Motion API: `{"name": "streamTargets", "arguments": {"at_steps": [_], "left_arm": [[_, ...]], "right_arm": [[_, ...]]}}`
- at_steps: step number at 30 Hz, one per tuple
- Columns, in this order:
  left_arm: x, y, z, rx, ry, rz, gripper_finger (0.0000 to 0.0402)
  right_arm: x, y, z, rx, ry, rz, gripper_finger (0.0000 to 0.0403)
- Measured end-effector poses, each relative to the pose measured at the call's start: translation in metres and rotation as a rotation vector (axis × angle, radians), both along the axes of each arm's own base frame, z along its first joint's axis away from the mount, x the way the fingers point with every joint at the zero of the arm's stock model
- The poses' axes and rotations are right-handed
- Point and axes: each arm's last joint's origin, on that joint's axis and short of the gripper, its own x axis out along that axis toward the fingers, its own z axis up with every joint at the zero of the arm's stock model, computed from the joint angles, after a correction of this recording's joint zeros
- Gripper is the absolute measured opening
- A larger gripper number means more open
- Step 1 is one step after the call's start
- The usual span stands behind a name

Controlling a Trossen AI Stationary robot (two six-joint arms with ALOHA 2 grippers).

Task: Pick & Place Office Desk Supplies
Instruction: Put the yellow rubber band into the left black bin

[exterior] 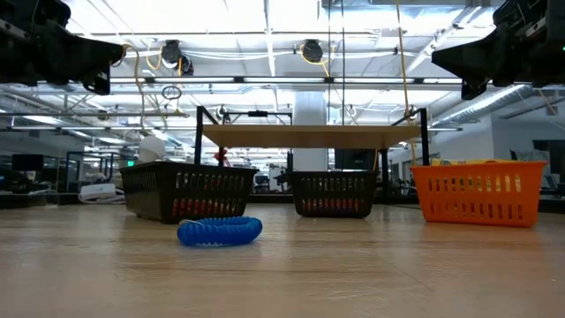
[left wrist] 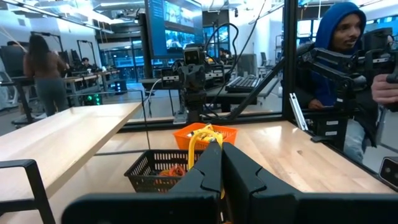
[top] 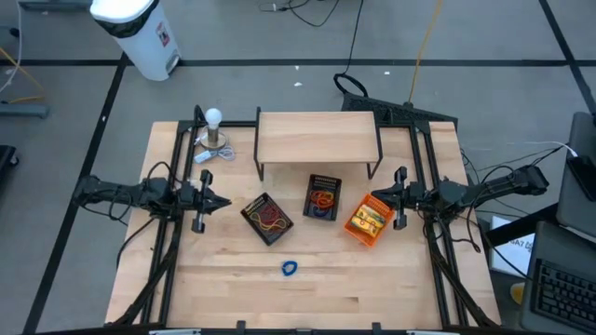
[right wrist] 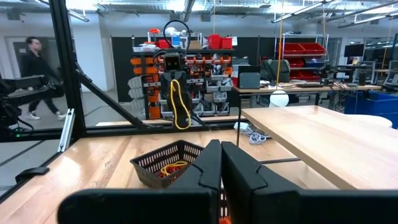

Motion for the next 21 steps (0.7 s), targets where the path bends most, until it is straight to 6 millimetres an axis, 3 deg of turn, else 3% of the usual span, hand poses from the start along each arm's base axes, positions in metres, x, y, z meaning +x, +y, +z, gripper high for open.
{"name": "streamTargets", "arguments": {"at_steps": [21], "left_arm": [[0.0, 0.0002, 0.0, -0.042, 0.004, 0.004, 0.0]], "right_arm": [[0.0, 0.0, 0.0001, 0.004, -0.001, 0.0, 0.0]]}}
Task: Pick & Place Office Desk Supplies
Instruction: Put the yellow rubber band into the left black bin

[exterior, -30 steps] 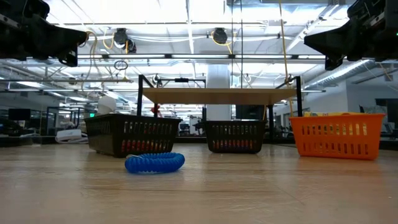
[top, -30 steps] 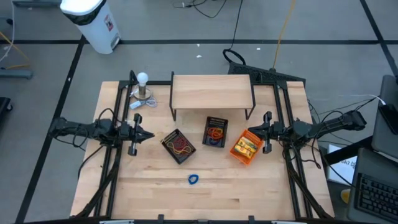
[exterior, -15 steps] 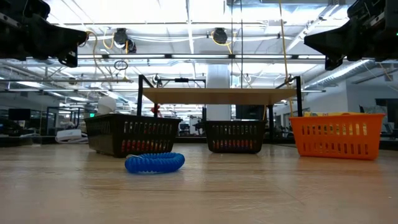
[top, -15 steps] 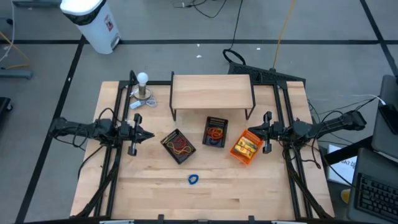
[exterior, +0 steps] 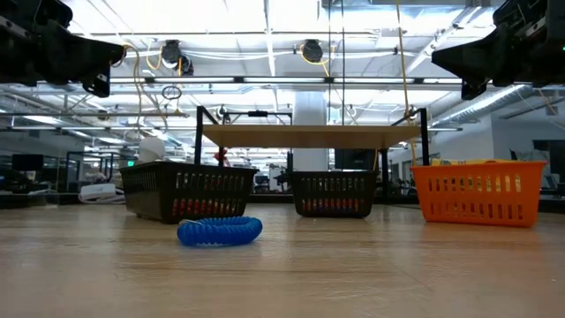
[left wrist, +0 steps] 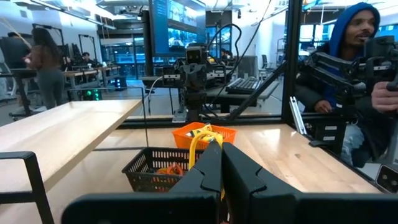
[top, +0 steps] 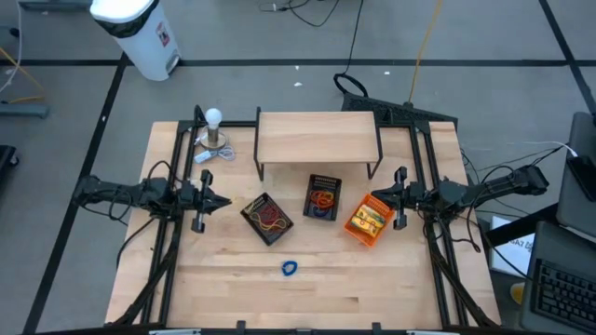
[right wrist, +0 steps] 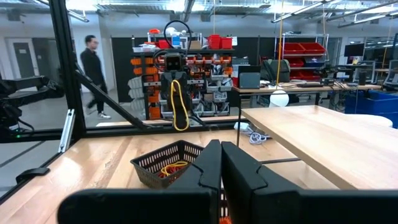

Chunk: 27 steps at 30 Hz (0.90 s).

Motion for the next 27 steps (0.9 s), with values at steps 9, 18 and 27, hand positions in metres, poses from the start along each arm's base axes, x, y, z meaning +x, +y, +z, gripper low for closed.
{"name": "streamTargets", "arguments": {"at_steps": [9, 18, 27], "left_arm": [[-0.006, 0.004, 0.041, -0.081, -0.067, 0.112, 0.0], [0.007, 0.002, 0.119, -0.059, 0.15, 0.122, 0.0], [0.072, -0.018, 0.121, -0.027, 0.565, 0.026, 0.0]], "right_arm": [[0.0, 0.0, 0.0, 0.021, -0.005, 0.003, 0.0], [0.001, 0.0, 0.0, 0.026, -0.001, 0.003, 0.0], [0.002, 0.0, -0.002, 0.043, 0.012, -0.023, 0.0]]}}
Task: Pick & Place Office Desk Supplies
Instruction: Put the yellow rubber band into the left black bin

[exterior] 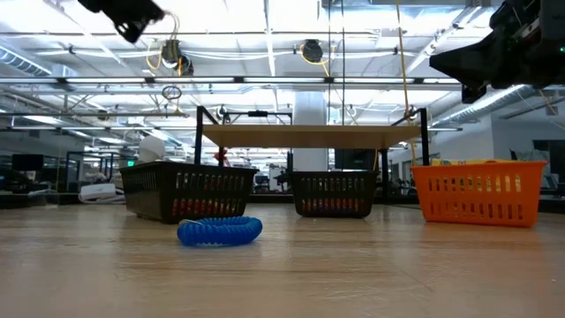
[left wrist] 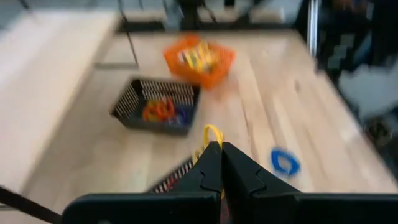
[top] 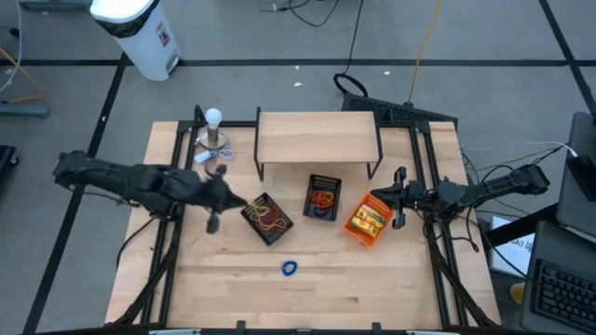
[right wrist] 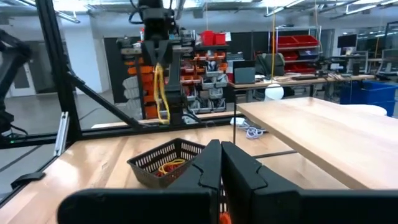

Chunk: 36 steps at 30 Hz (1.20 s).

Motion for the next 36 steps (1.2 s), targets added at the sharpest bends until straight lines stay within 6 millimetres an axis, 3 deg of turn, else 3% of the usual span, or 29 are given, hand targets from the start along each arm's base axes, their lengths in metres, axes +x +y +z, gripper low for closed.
{"name": "streamTargets", "arguments": {"at_steps": [8, 22, 30, 36], "left_arm": [[0.035, -0.012, -0.032, 0.08, 0.214, -0.008, 0.0], [0.063, -0.016, -0.081, 0.182, 0.468, 0.014, 0.0001], [0.066, -0.018, -0.088, 0.17, 0.504, -0.001, 0.0033], [0.066, -0.013, -0.084, 0.088, 0.487, 0.067, 0.0093]], "right_arm": [[0.002, 0.0, -0.002, -0.003, 0.018, 0.0, 0.0], [0.001, -0.001, -0.002, 0.017, 0.018, -0.047, 0.0], [0.001, -0.001, -0.002, 0.035, 0.014, -0.042, 0.0], [0.001, -0.001, -0.002, 0.035, 0.015, -0.042, 0.0]]}}
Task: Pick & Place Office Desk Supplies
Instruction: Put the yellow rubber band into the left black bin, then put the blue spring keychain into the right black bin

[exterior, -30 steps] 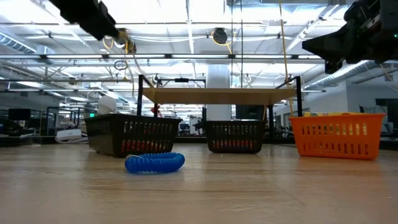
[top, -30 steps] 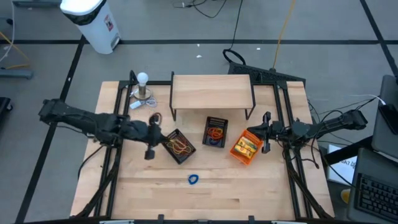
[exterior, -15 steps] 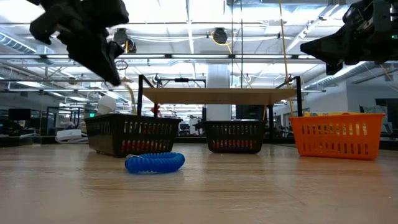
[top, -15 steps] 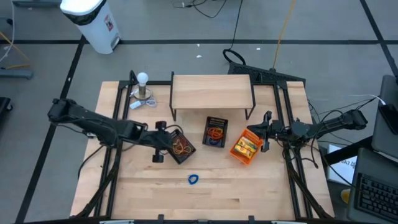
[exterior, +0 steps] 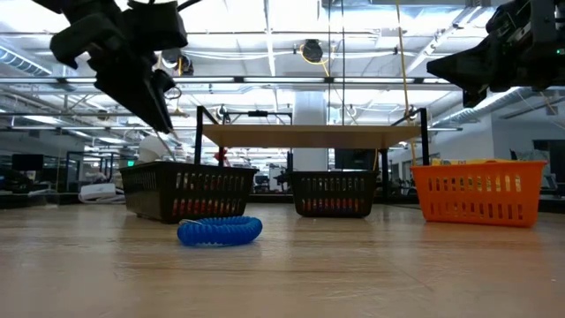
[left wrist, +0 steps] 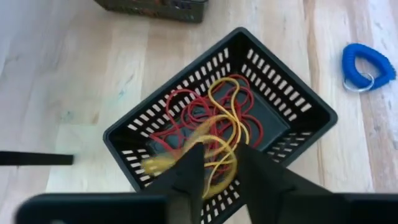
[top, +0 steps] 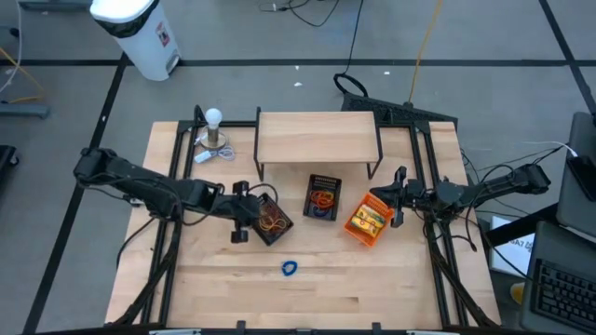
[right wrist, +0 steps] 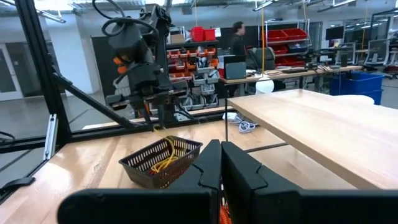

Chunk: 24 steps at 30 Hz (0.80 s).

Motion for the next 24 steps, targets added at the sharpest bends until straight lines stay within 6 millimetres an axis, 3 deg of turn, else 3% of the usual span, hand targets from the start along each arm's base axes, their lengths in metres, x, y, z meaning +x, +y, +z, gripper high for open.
{"name": "streamTargets", "arguments": {"at_steps": [8, 13, 18, 24], "left_arm": [[0.0, 0.001, -0.001, -0.011, 0.01, -0.011, 0.02], [-0.001, 0.006, -0.002, -0.019, 0.027, 0.025, 0.0244], [-0.002, 0.007, 0.002, 0.006, 0.03, 0.011, 0.0264], [-0.02, 0.008, 0.036, 0.055, -0.107, -0.041, 0.0251]], "right_arm": [[0.0, 0.0, 0.0, 0.0, 0.0, 0.0, 0.0], [0.0, 0.0, 0.0, 0.003, 0.0, 0.001, 0.0], [0.0, 0.0, -0.001, 0.005, 0.008, 0.002, 0.0], [0.0, 0.0, -0.002, 0.009, 0.015, 0.002, 0.0]]}}
